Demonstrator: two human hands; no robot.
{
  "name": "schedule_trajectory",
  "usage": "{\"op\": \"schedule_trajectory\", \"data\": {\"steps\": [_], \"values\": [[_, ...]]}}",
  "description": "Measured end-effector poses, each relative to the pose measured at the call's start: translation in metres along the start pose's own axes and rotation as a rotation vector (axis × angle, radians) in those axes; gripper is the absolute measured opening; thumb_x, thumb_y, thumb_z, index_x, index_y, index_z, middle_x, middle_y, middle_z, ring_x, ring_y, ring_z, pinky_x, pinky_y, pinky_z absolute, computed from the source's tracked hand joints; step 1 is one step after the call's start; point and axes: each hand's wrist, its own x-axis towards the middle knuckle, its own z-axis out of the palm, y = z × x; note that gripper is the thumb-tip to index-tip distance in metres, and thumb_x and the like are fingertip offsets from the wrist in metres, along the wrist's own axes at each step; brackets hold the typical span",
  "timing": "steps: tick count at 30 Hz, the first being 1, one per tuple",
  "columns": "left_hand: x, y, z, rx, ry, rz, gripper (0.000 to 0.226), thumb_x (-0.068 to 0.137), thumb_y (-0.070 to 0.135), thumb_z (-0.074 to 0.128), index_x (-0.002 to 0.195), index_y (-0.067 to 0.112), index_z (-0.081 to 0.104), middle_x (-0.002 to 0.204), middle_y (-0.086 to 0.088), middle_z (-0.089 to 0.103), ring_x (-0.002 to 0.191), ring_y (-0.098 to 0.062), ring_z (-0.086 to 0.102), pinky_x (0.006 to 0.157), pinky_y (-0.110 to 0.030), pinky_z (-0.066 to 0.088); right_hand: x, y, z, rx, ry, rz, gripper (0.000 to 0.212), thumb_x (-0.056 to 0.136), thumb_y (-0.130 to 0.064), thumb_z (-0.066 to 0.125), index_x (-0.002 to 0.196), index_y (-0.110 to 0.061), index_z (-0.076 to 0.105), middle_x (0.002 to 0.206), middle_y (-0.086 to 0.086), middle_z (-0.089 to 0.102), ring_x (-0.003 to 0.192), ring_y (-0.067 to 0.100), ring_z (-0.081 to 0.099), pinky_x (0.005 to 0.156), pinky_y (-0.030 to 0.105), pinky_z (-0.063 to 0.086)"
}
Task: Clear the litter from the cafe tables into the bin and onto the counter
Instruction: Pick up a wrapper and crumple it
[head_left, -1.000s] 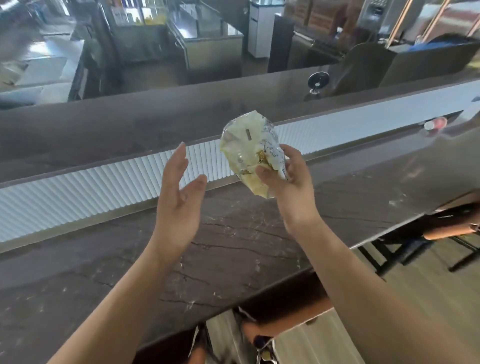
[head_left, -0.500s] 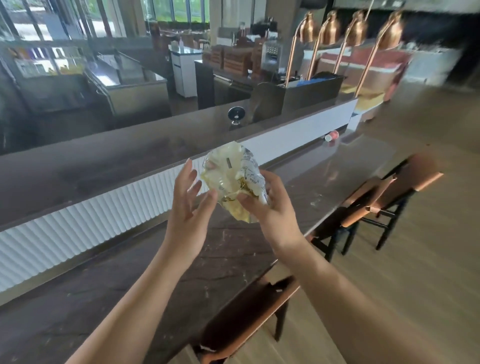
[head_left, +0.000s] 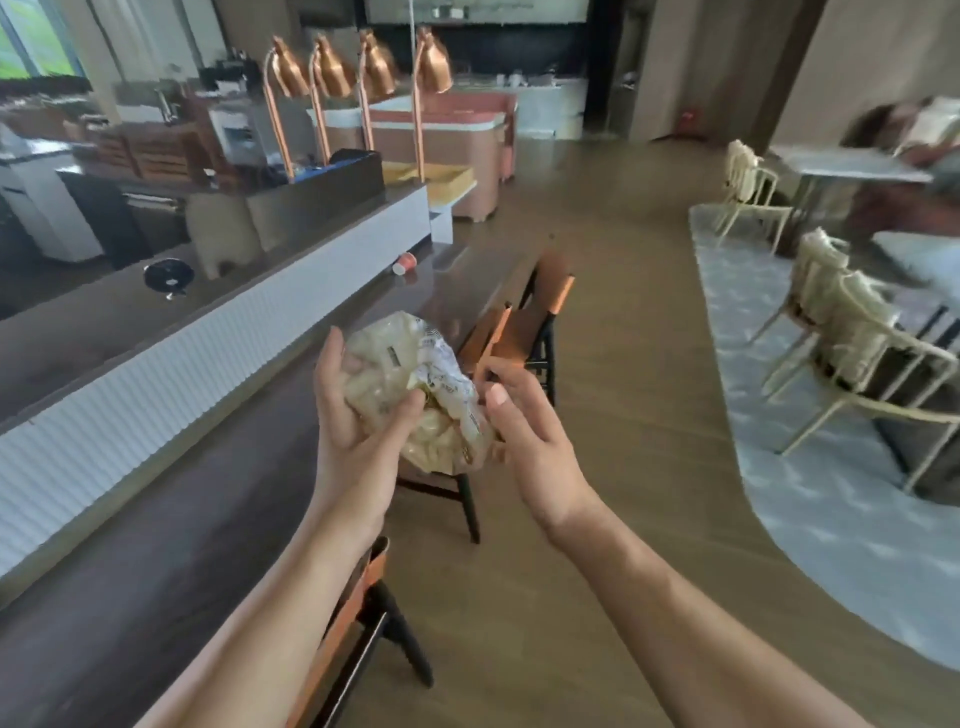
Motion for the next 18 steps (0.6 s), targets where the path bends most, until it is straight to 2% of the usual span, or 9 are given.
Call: {"op": "schedule_trajectory", "data": {"steps": [3,5,7,12,16,18], "values": [[-0.001,-0.018,0.082,-0.037,-0.09,-0.008,0.091,0.082,0.038,0.084,0.146,0.071,0.028,0.161,0.013,0.044,0.142,-0.006,0.054,0.117,-0.053,0.046,-0.016,-0.01,-0.092,0.038,0.247,-0.002,0.045,0.091,-0.048,0.054,0.134,-0.034,0.061,0.126,0.002,0.067,0.112,0.011,0.068,0.09,0.027,0.058],[-0.003,-0.029,0.126,-0.063,-0.134,0.0,0.088,0.082,0.035,0.084,0.141,0.073,0.03,0.161,0.013,0.045,0.143,-0.006,0.052,0.119,-0.053,0.043,-0.028,-0.015,-0.143,0.008,0.364,-0.021,0.045,0.091,-0.051,0.054,0.132,-0.037,0.062,0.131,0.004,0.066,0.121,0.016,0.066,0.101,0.038,0.056],[-0.009,-0.041,0.177,-0.103,-0.217,-0.009,0.085,0.084,0.032,0.082,0.137,0.076,0.033,0.162,0.011,0.045,0.144,-0.008,0.052,0.12,-0.051,0.042,-0.045,-0.019,-0.198,-0.014,0.484,-0.046,0.045,0.091,-0.052,0.054,0.133,-0.037,0.063,0.132,0.004,0.067,0.124,0.017,0.066,0.105,0.042,0.055],[-0.027,-0.064,0.283,-0.19,-0.393,-0.048,0.085,0.086,0.027,0.081,0.141,0.072,0.034,0.156,0.017,0.052,0.14,-0.006,0.056,0.106,-0.029,0.054,-0.087,-0.028,-0.304,-0.062,0.724,-0.075,0.05,0.086,-0.062,0.055,0.129,-0.038,0.066,0.126,-0.004,0.07,0.123,0.014,0.066,0.107,0.046,0.055],[-0.037,-0.082,0.35,-0.213,-0.523,-0.093,0.087,0.087,0.026,0.081,0.142,0.073,0.032,0.149,0.024,0.056,0.139,-0.008,0.058,0.108,-0.034,0.054,-0.113,-0.026,-0.364,-0.078,0.849,-0.083,0.043,0.093,-0.057,0.053,0.129,-0.037,0.066,0.131,0.001,0.069,0.125,0.016,0.065,0.109,0.049,0.053],[-0.041,-0.09,0.383,-0.221,-0.579,-0.108,0.088,0.085,0.028,0.081,0.144,0.07,0.031,0.153,0.021,0.053,0.14,-0.007,0.056,0.112,-0.038,0.052,-0.125,-0.024,-0.39,-0.08,0.908,-0.082,0.043,0.094,-0.055,0.053,0.13,-0.035,0.066,0.131,0.002,0.068,0.125,0.017,0.065,0.11,0.05,0.053]]}}
